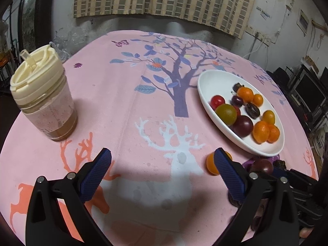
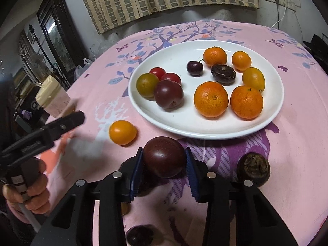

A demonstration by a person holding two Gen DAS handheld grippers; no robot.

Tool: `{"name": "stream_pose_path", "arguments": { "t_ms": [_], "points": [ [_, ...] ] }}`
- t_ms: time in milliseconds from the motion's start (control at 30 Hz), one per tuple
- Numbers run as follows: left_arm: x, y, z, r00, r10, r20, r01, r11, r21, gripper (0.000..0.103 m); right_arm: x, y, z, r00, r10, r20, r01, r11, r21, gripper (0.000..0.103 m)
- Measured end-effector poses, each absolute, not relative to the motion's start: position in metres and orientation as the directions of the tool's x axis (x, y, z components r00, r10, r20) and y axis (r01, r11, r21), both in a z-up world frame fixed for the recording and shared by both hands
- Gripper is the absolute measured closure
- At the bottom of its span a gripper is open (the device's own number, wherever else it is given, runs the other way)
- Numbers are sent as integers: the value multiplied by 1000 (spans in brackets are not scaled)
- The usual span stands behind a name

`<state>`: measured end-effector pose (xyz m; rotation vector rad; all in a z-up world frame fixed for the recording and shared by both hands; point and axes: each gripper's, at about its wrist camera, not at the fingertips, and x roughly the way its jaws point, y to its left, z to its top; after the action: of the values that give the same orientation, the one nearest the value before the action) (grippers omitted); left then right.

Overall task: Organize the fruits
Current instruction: 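Grasp a small orange with the left tool while the right tool grasps a dark plum, then lower the orange and plum into the white plate and open both tools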

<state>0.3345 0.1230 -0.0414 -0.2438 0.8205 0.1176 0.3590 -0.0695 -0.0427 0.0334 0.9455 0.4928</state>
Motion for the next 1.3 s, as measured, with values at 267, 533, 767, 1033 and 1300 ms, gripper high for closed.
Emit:
{"name": "stream_pose_path", "arguments": {
  "t_ms": [267,533,767,1033,1300],
  "points": [
    [333,86,-47,677,-93,-730,-29,988,-153,6,346,-76,-20,537,449,-714,-407,879,247,63],
    [337,57,-57,652,-153,-743,83,988,-130,32,345,-85,-12,562,443,-698,-390,887,248,63],
    [359,48,-70,617,-145,-773,84,989,-118,46,347,-90,-13,569,428,-702,-371,896,246,63],
    [362,46,-77,626,-103,-773,74,995,-73,64,348,-90,-16,574,412,-708,-364,902,231,63],
    [347,58,-56,647,-159,-746,65,986,-154,64,347,-95,-17,592,395,-703,-363,909,206,63]
  ]
}}
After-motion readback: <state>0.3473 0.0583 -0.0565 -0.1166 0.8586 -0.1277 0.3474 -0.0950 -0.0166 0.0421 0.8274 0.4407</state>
